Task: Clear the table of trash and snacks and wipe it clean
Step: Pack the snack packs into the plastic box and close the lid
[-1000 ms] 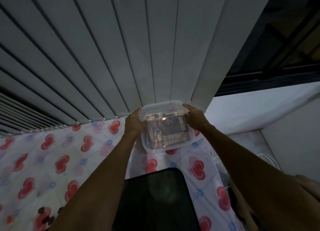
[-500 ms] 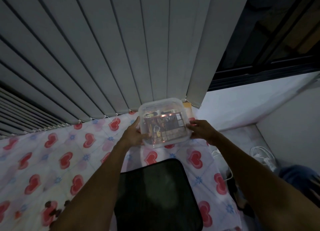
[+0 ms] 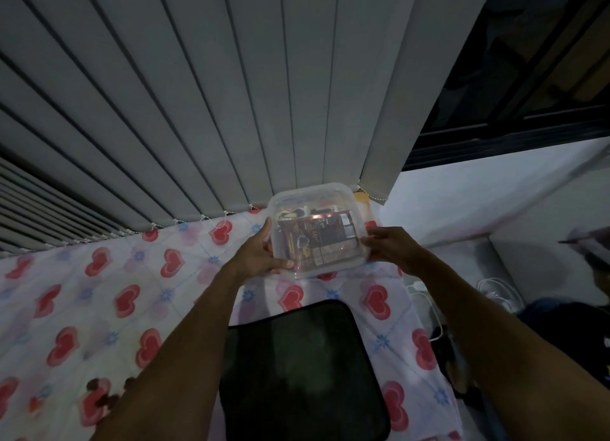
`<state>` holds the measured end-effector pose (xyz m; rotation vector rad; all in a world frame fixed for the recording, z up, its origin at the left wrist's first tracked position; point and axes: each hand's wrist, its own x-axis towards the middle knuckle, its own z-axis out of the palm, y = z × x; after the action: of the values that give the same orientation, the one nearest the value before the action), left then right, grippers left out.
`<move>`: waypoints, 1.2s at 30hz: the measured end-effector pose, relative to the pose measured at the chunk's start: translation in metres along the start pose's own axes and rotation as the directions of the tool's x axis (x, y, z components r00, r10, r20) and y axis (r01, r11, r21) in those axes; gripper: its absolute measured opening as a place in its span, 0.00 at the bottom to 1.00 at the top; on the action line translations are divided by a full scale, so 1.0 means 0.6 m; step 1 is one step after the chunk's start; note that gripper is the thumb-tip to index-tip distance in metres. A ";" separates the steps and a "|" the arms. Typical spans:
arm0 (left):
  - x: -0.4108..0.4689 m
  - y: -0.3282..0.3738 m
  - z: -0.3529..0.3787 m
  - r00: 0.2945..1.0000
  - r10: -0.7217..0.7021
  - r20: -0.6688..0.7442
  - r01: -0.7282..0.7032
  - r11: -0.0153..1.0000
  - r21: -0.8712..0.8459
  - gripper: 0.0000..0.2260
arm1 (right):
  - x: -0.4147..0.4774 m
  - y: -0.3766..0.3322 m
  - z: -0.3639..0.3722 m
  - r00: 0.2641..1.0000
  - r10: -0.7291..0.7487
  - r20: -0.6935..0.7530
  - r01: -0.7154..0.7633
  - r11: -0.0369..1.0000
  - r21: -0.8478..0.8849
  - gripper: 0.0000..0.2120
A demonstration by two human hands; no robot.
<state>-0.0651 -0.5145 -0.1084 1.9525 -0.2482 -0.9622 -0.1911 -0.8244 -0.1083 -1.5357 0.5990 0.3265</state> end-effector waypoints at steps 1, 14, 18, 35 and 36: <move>0.001 0.000 0.000 1.000 0.005 -0.003 -0.005 1.000 0.001 0.59 | 0.001 0.001 -0.001 1.000 -0.001 0.002 0.001 1.000 0.013 0.15; 0.013 0.003 -0.004 0.999 0.022 -0.030 -0.022 1.000 0.018 0.57 | 0.003 -0.011 0.010 0.998 -0.021 -0.053 0.015 0.994 -0.105 0.19; 0.013 0.014 0.003 0.993 0.037 -0.109 -0.026 0.995 0.099 0.52 | 0.007 -0.026 0.033 0.974 -0.178 -0.143 0.076 0.844 -0.531 0.19; -0.063 0.054 0.034 0.933 0.171 -0.317 0.055 0.801 0.596 0.30 | -0.033 -0.055 0.120 0.869 -0.411 -0.275 -0.051 0.479 -0.876 0.20; -0.073 0.055 0.033 0.929 0.178 -0.325 0.068 0.780 0.622 0.30 | -0.042 -0.057 0.127 0.868 -0.419 -0.265 -0.044 0.468 -0.883 0.20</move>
<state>-0.1019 -0.5233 -0.0643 2.6771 -0.4507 -0.4683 -0.1806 -0.7459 -0.0710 -2.7397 0.6345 0.0591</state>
